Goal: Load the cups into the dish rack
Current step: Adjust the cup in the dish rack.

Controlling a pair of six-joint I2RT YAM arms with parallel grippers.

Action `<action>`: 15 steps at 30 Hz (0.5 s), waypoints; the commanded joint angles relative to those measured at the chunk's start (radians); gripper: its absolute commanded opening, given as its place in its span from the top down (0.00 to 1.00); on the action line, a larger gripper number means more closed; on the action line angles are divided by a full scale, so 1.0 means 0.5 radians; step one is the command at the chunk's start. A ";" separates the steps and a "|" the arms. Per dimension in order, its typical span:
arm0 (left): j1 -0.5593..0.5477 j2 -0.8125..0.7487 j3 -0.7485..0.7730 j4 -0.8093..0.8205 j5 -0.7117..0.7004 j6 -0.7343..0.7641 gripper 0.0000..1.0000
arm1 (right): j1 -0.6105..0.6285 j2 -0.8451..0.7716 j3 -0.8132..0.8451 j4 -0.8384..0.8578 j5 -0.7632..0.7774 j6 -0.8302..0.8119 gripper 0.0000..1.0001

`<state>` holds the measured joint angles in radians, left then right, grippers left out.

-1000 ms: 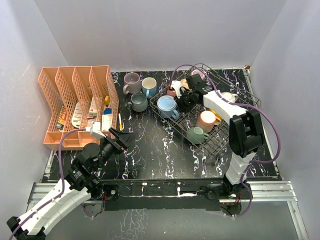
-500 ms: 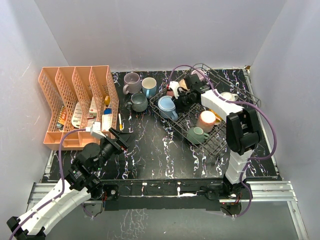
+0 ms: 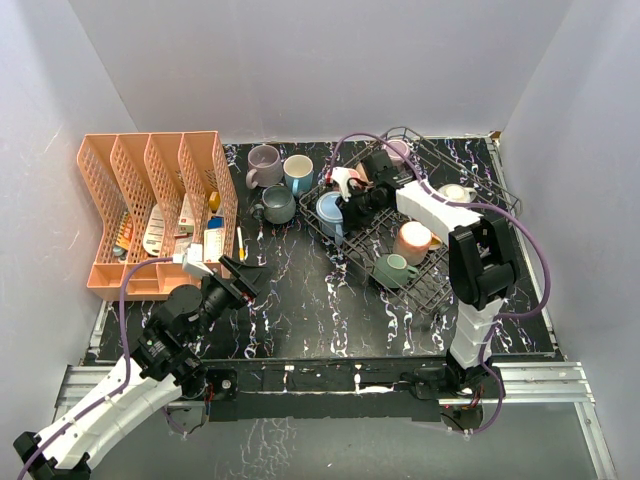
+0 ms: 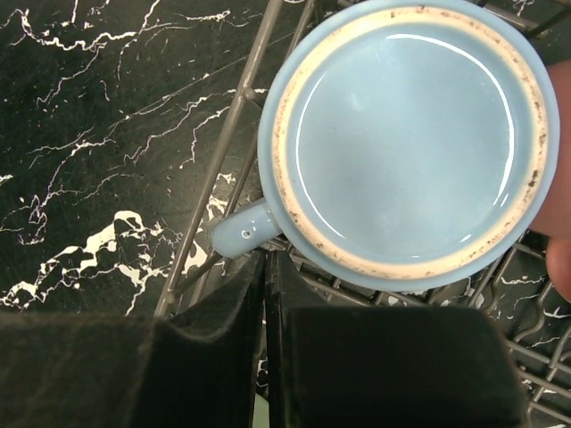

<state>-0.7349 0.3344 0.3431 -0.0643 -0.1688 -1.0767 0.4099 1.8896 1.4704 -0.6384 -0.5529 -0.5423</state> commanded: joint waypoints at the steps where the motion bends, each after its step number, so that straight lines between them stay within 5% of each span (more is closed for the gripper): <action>1: 0.008 -0.038 0.044 -0.030 -0.016 0.019 0.03 | -0.057 -0.150 0.057 0.003 -0.041 -0.056 0.92; 9: 0.007 -0.039 0.032 -0.015 -0.021 0.021 0.03 | -0.303 -0.274 -0.025 0.104 -0.062 -0.081 0.91; 15: 0.007 0.001 0.043 0.015 -0.005 0.024 0.03 | -0.350 -0.072 0.173 0.115 0.173 -0.098 0.91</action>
<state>-0.7349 0.3241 0.3431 -0.0761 -0.1741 -1.0748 0.2310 1.8000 1.4693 -0.6266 -0.5331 -0.5755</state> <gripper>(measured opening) 0.972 0.090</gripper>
